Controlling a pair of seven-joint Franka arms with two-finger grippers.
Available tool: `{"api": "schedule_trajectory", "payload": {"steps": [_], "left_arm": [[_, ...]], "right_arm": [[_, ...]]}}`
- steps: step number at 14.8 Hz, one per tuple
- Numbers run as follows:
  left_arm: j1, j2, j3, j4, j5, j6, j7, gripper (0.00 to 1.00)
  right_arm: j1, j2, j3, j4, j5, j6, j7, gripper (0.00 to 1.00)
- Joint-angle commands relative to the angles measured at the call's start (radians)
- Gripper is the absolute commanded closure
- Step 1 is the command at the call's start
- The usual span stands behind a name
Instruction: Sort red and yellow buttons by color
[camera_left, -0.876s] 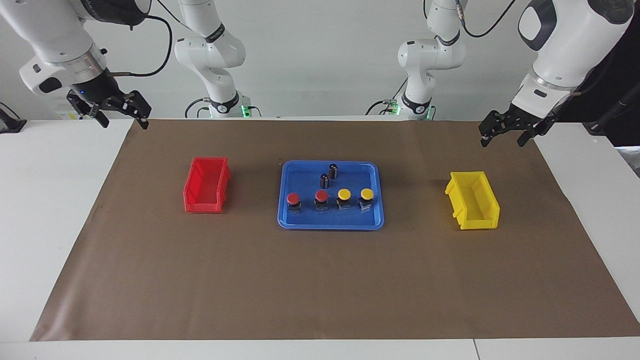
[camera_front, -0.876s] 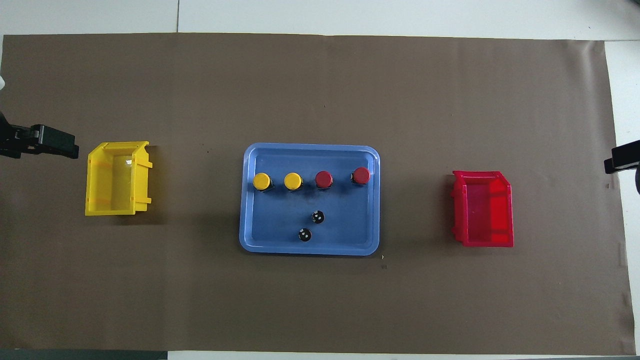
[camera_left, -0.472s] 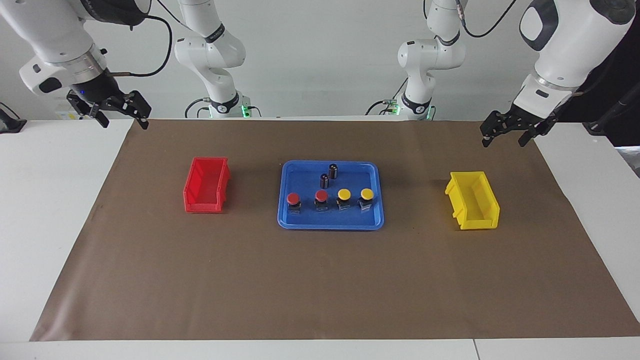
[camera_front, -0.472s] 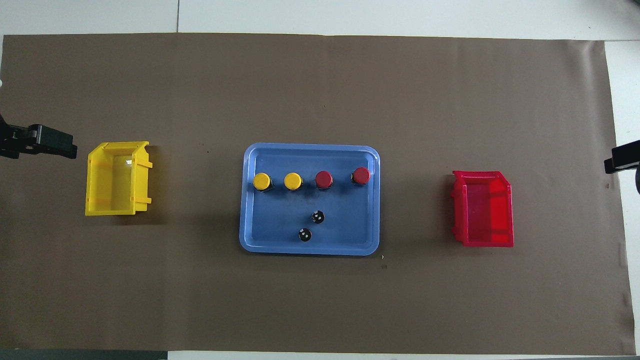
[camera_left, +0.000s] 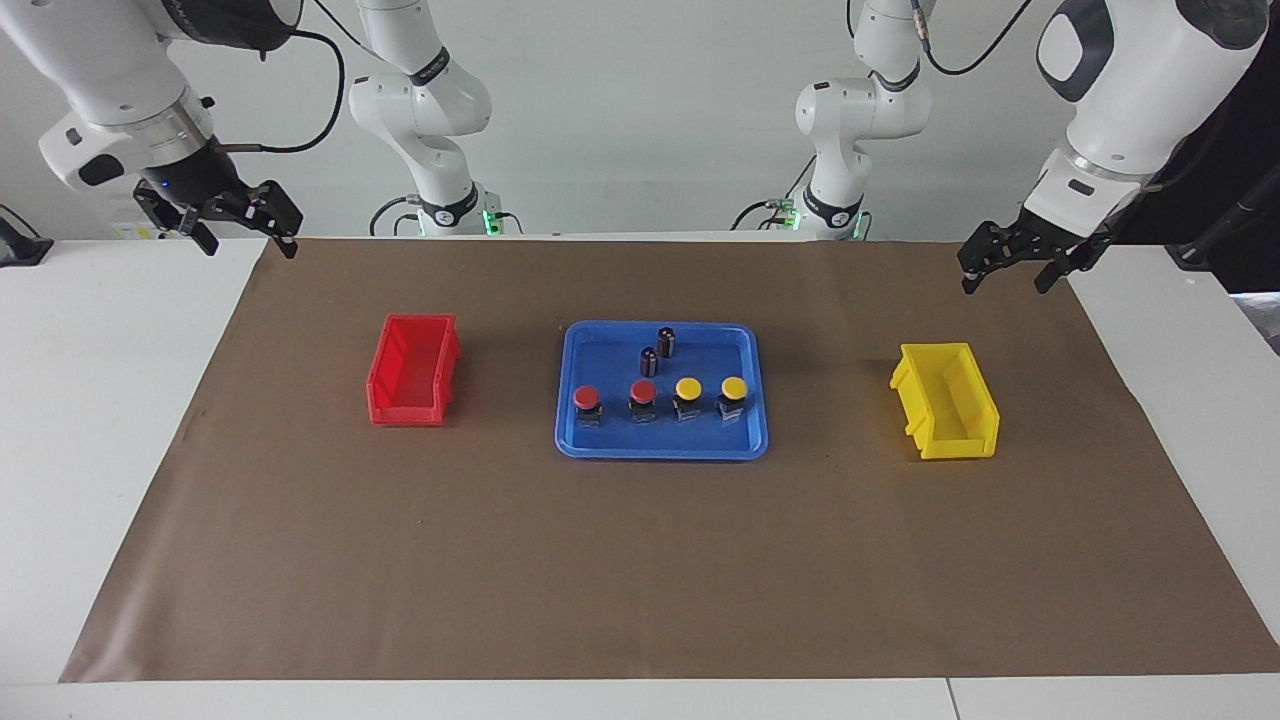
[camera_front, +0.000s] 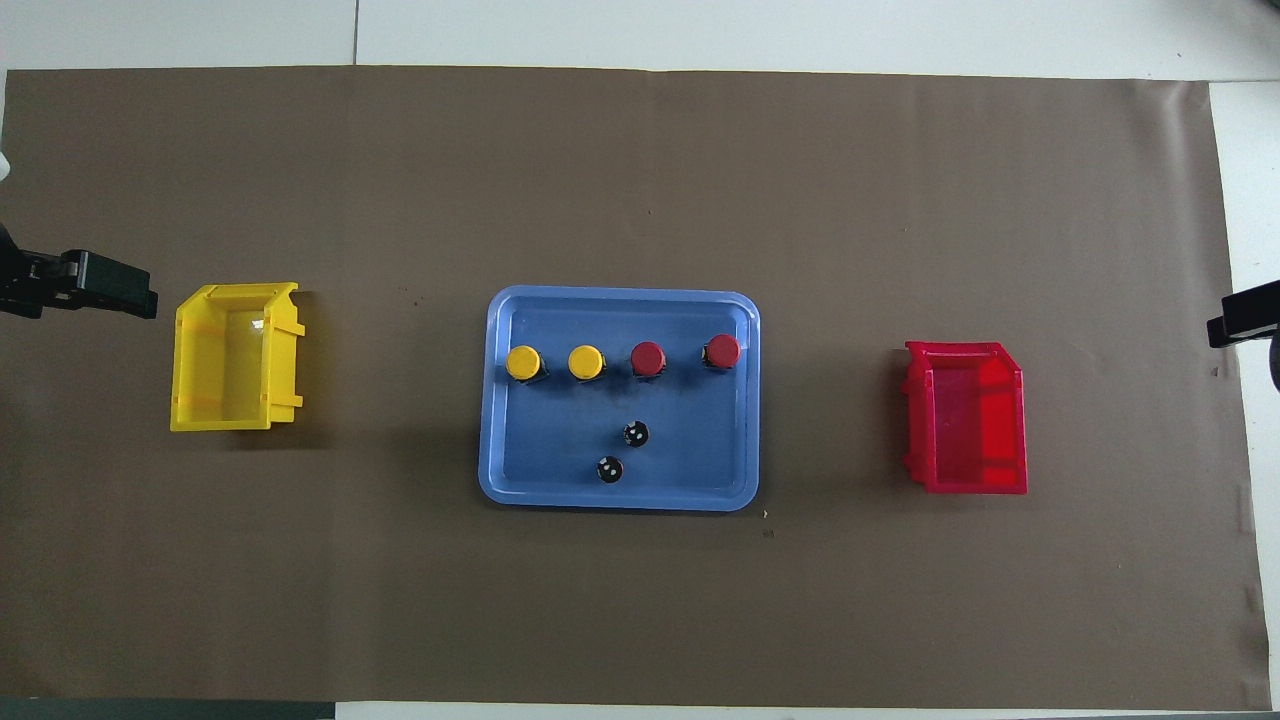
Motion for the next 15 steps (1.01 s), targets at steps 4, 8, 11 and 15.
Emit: {"api": "schedule_trajectory", "payload": {"steps": [4, 8, 11, 15], "left_arm": [[0.01, -0.024, -0.011, -0.027, -0.014, 0.003, 0.005, 0.0], [0.012, -0.026, -0.011, -0.029, -0.014, -0.008, 0.008, 0.0], [0.01, -0.027, -0.011, -0.036, -0.014, 0.003, 0.005, 0.0], [0.01, -0.024, -0.011, -0.03, -0.014, 0.006, 0.012, 0.0]], "right_arm": [[0.185, 0.146, 0.004, 0.13, 0.019, 0.015, 0.118, 0.0], [0.357, 0.269, 0.004, 0.137, 0.028, 0.203, 0.362, 0.0], [0.455, 0.327, 0.004, 0.101, 0.049, 0.331, 0.491, 0.0], [0.535, 0.331, 0.005, -0.091, 0.049, 0.541, 0.588, 0.0]]}}
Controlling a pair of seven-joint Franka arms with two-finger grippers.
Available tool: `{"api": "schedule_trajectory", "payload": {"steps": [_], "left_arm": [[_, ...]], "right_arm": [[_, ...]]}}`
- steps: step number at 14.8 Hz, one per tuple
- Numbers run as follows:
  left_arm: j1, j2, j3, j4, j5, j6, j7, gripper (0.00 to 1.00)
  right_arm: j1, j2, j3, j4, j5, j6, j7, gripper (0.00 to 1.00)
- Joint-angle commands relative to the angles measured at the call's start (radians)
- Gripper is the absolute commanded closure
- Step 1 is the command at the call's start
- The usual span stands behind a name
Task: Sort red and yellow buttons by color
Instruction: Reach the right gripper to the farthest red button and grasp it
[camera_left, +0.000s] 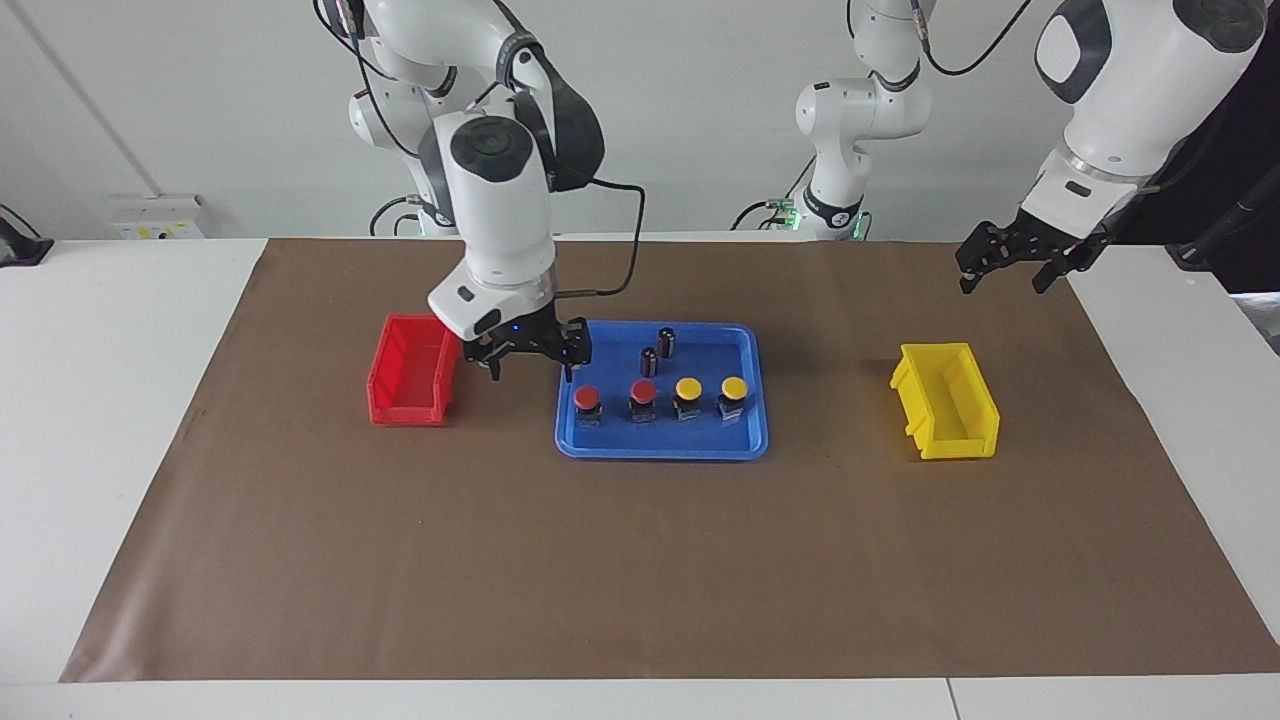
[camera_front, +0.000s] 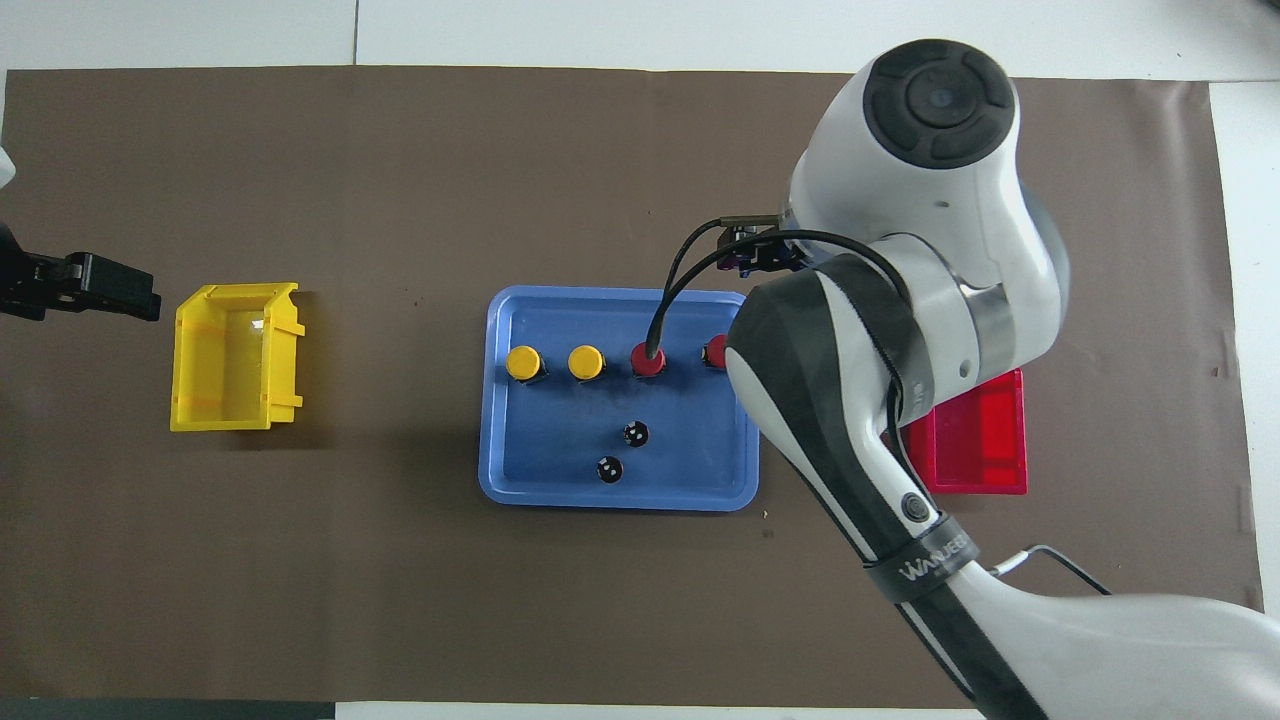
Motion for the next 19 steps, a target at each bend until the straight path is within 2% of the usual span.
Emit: {"api": "schedule_trajectory", "payload": {"steps": [1, 4, 9, 13, 17, 19], "left_arm": [[0.01, -0.024, -0.008, -0.028, -0.014, 0.007, 0.006, 0.0], [0.009, -0.026, -0.008, -0.029, -0.014, 0.007, 0.004, 0.0], [0.018, -0.026, -0.008, -0.029, -0.014, -0.002, 0.0, 0.0], [0.11, -0.029, 0.023, -0.032, -0.008, -0.001, -0.017, 0.0], [0.134, -0.029, 0.023, -0.032, -0.007, -0.008, -0.017, 0.0], [0.121, -0.029, 0.021, -0.032, -0.008, -0.008, -0.015, 0.0]], "right_arm": [[0.04, -0.017, -0.006, -0.148, 0.016, 0.153, 0.069, 0.0], [0.065, -0.014, -0.006, -0.24, 0.013, 0.227, 0.068, 0.0], [0.082, -0.011, -0.001, -0.297, 0.013, 0.284, 0.077, 0.1], [0.085, -0.007, -0.001, -0.323, 0.013, 0.305, 0.07, 0.14], [0.086, -0.008, -0.001, -0.355, 0.013, 0.338, 0.073, 0.25], [0.086, -0.01, -0.001, -0.355, 0.013, 0.336, 0.073, 0.37]]}}
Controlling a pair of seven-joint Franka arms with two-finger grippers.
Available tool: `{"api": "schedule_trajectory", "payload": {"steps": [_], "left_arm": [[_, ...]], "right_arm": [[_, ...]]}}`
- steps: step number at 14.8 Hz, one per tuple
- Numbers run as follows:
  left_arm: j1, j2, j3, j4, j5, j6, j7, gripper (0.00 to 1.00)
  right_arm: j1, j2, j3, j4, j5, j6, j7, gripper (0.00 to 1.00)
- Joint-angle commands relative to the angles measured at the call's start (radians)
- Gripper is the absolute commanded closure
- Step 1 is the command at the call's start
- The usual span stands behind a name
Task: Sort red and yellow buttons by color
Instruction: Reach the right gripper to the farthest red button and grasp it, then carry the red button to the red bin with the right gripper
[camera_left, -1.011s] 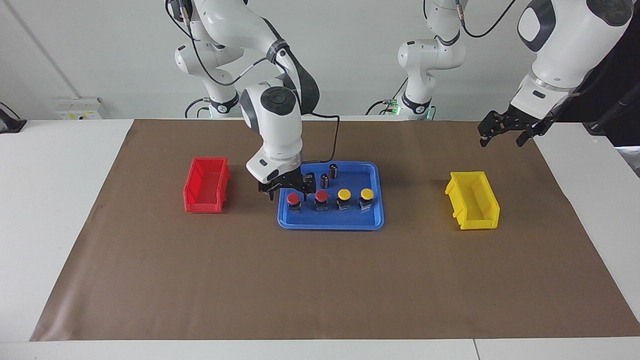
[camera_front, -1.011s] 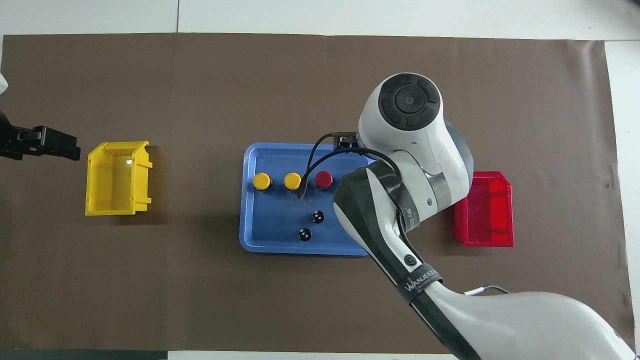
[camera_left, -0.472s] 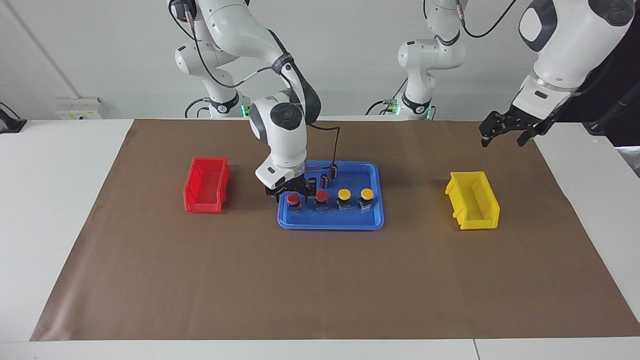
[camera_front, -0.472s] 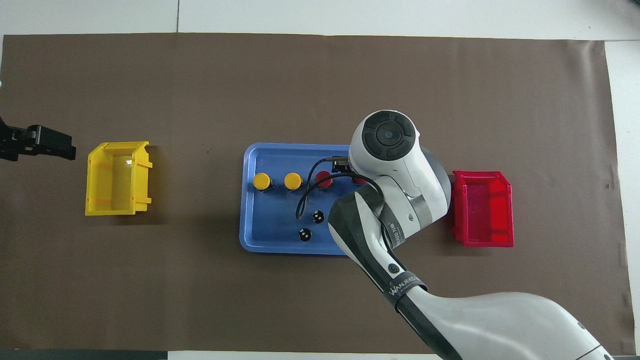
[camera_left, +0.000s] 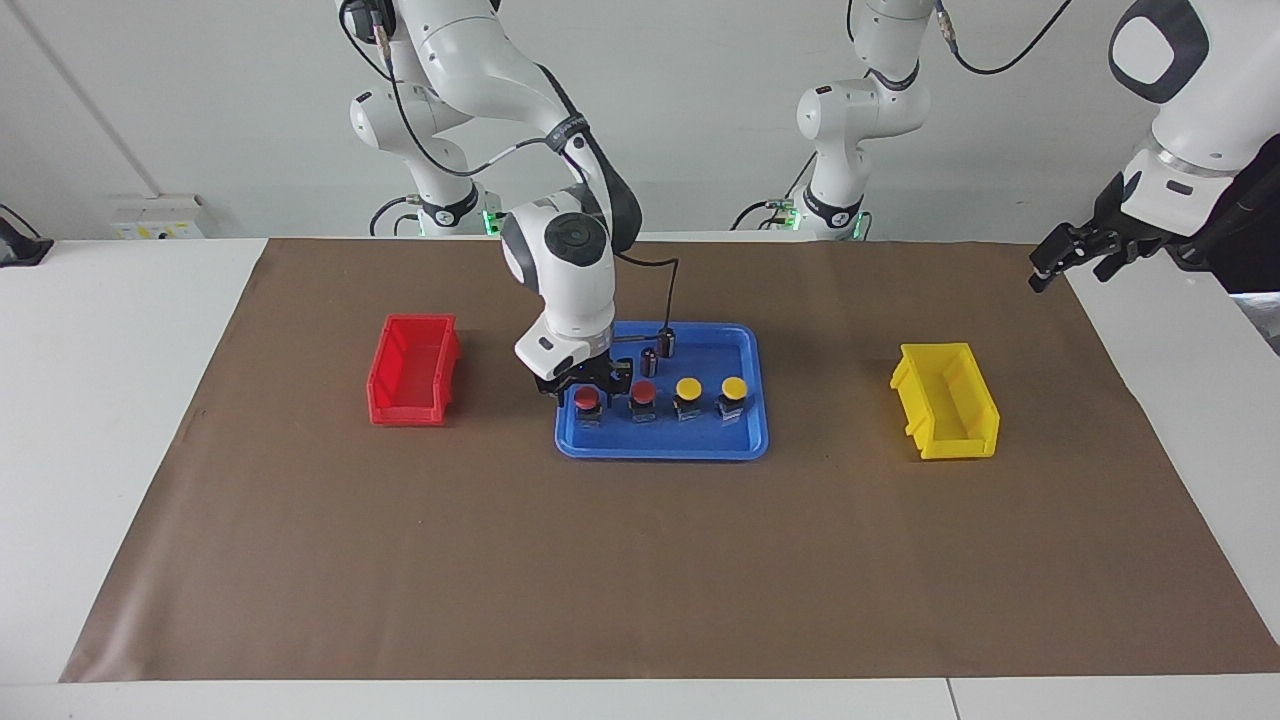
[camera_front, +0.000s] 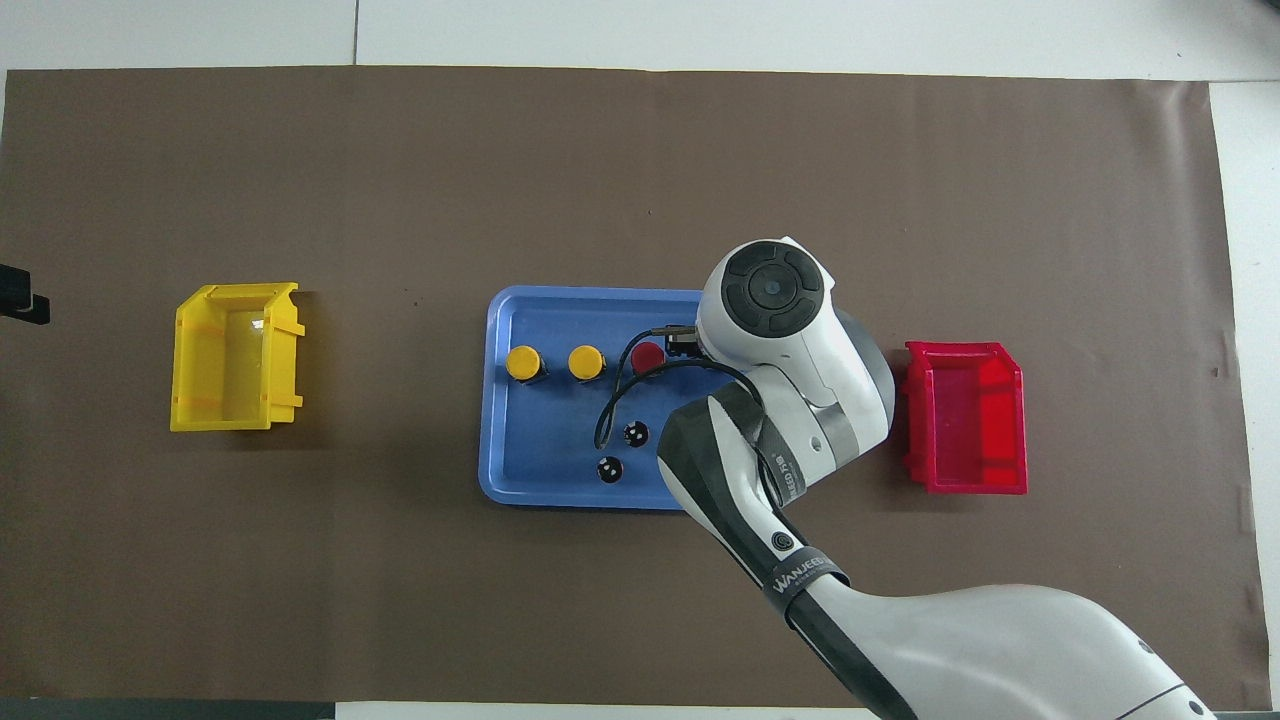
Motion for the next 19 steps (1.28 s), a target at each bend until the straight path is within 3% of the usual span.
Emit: {"api": "schedule_trajectory", "payload": {"steps": [1, 5, 8, 10, 14, 17, 19], "left_arm": [[-0.015, -0.029, -0.004, -0.032, -0.007, -0.003, -0.003, 0.0], [-0.049, -0.027, -0.024, -0.028, -0.011, 0.006, -0.031, 0.0], [-0.15, -0.03, -0.025, -0.059, -0.013, 0.082, -0.256, 0.0], [-0.203, -0.05, -0.027, -0.113, -0.014, 0.132, -0.325, 0.0], [-0.4, -0.049, -0.027, -0.247, -0.016, 0.309, -0.601, 0.0], [-0.513, 0.019, -0.027, -0.252, -0.016, 0.382, -0.751, 0.01], [-0.55, 0.062, -0.027, -0.258, -0.016, 0.409, -0.776, 0.03]], "right_arm": [[0.0, -0.023, 0.0, -0.033, 0.012, 0.022, 0.006, 0.45], [-0.02, -0.021, 0.0, 0.0, 0.017, -0.004, 0.001, 0.78], [-0.047, -0.029, 0.0, 0.097, 0.02, -0.145, -0.013, 0.8], [-0.087, -0.098, -0.001, 0.11, 0.022, -0.242, -0.084, 0.8], [-0.22, -0.299, -0.001, -0.016, 0.02, -0.383, -0.281, 0.8], [-0.323, -0.437, -0.003, -0.191, 0.02, -0.345, -0.428, 0.8], [-0.391, -0.471, -0.003, -0.263, 0.02, -0.308, -0.525, 0.8]]}}
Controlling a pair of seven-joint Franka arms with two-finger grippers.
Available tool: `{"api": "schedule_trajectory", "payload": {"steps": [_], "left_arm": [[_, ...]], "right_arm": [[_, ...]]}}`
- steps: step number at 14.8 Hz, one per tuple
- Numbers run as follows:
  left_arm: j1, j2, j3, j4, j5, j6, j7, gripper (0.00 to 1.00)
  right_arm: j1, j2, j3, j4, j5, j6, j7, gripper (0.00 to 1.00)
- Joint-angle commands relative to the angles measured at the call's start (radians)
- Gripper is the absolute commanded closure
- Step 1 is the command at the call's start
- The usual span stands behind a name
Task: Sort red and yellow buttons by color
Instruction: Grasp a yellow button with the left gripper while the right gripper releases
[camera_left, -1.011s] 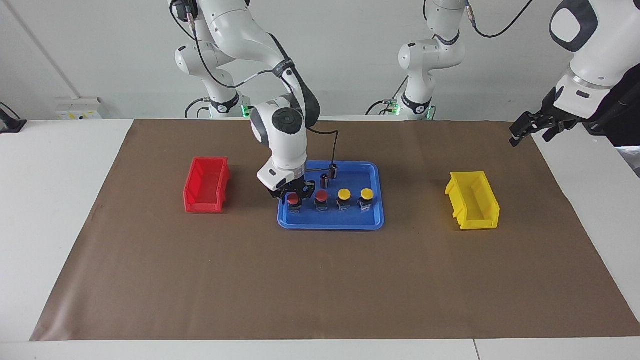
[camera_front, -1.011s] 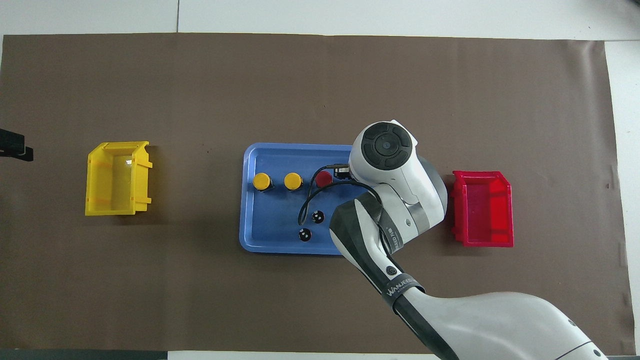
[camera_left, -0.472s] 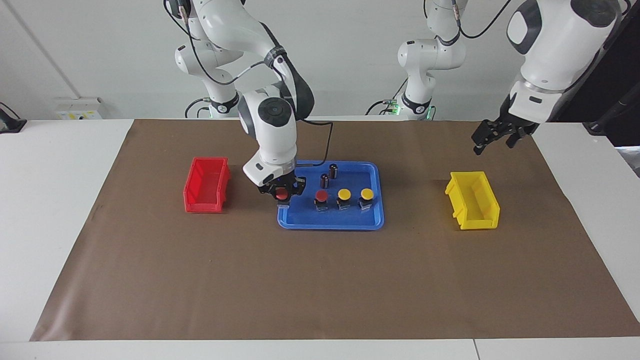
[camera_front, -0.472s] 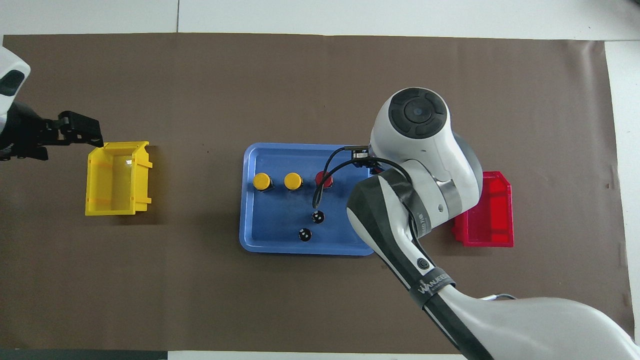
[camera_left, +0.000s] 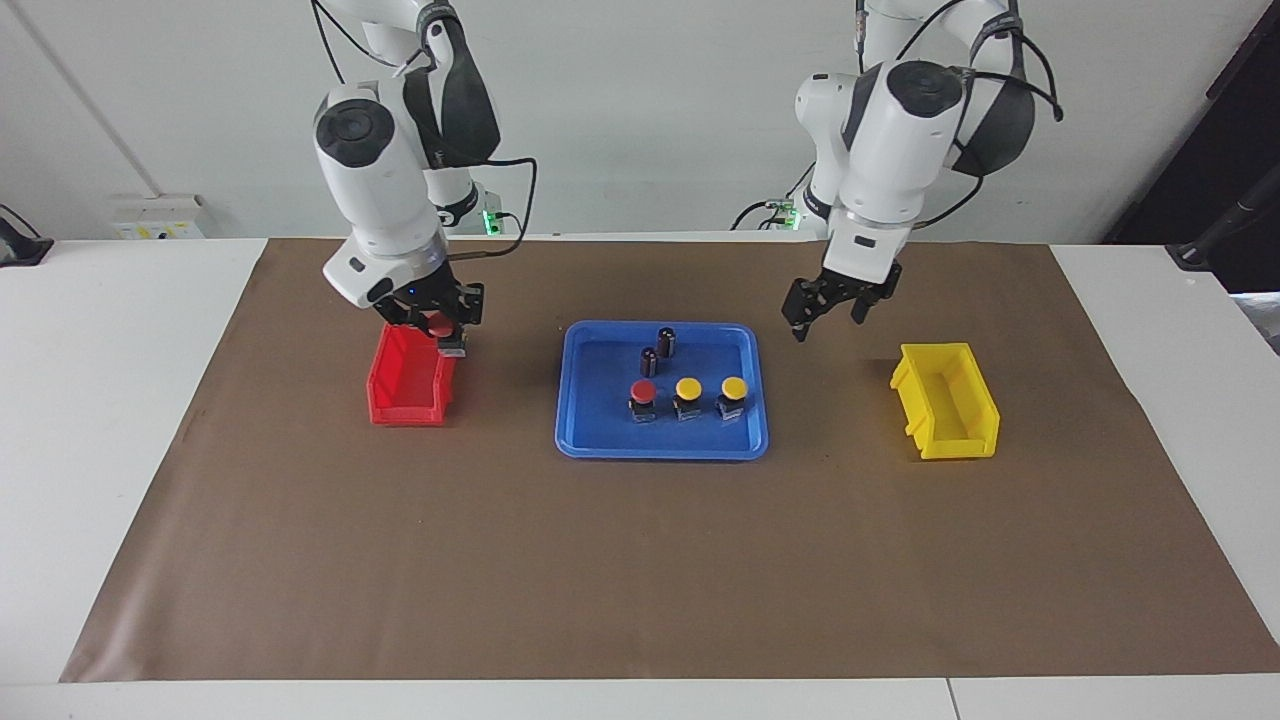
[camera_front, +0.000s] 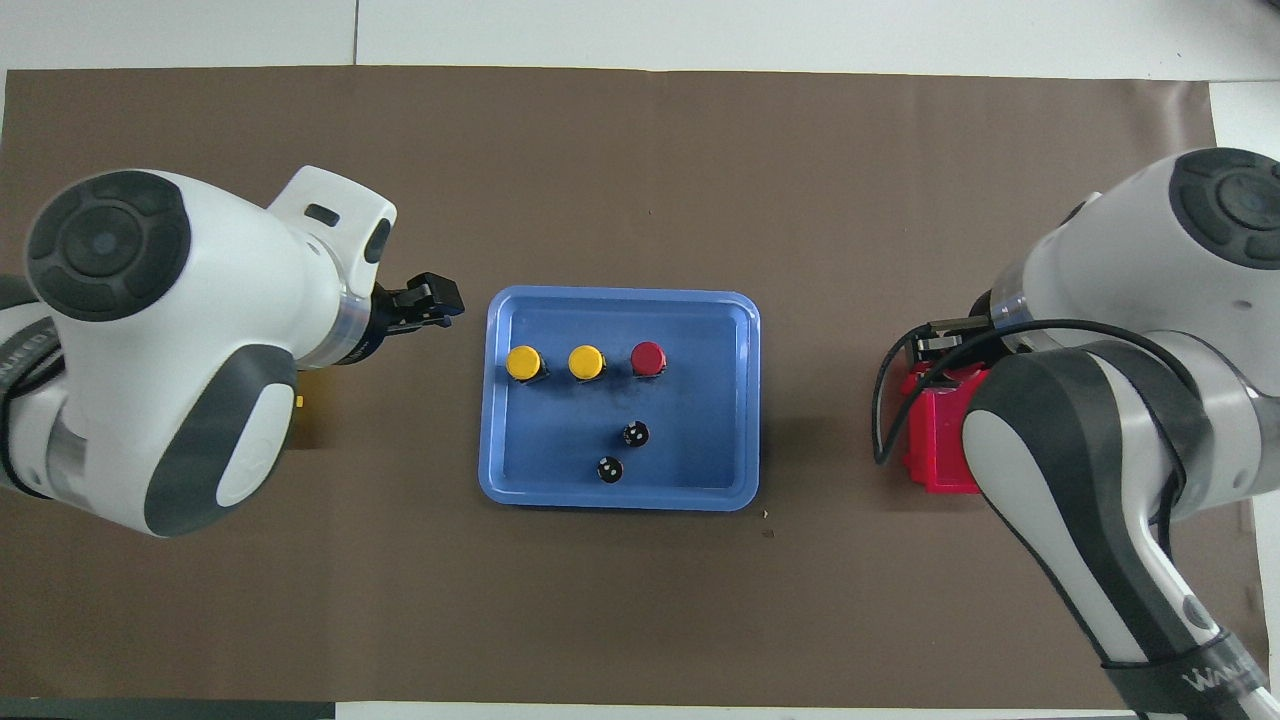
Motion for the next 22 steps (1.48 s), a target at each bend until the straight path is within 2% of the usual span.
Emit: {"api": "schedule_trajectory", "payload": {"steps": [1, 2, 5, 10, 17, 21, 22], "left_arm": [[-0.038, 0.054, 0.019, -0.021, -0.01, 0.047, -0.026, 0.06], [-0.047, 0.077, 0.02, -0.031, -0.01, 0.065, -0.026, 0.08], [-0.075, 0.101, 0.019, -0.073, -0.01, 0.142, -0.072, 0.21], [-0.106, 0.168, 0.02, -0.093, -0.01, 0.243, -0.12, 0.21], [-0.121, 0.17, 0.019, -0.116, -0.01, 0.271, -0.138, 0.21], [-0.123, 0.2, 0.02, -0.122, -0.01, 0.298, -0.144, 0.21], [-0.124, 0.202, 0.02, -0.122, -0.01, 0.298, -0.146, 0.25]], "right_arm": [[-0.088, -0.082, 0.013, -0.158, 0.017, 0.091, -0.127, 0.8], [-0.106, -0.095, 0.013, -0.185, 0.017, 0.116, -0.155, 0.8], [-0.111, -0.127, 0.013, -0.276, 0.017, 0.203, -0.166, 0.8], [-0.114, -0.132, 0.013, -0.36, 0.017, 0.286, -0.184, 0.8], [-0.14, -0.116, 0.013, -0.486, 0.017, 0.483, -0.207, 0.8], [-0.137, -0.118, 0.013, -0.496, 0.017, 0.487, -0.203, 0.79], [-0.136, -0.121, 0.013, -0.503, 0.017, 0.489, -0.202, 0.79]]}}
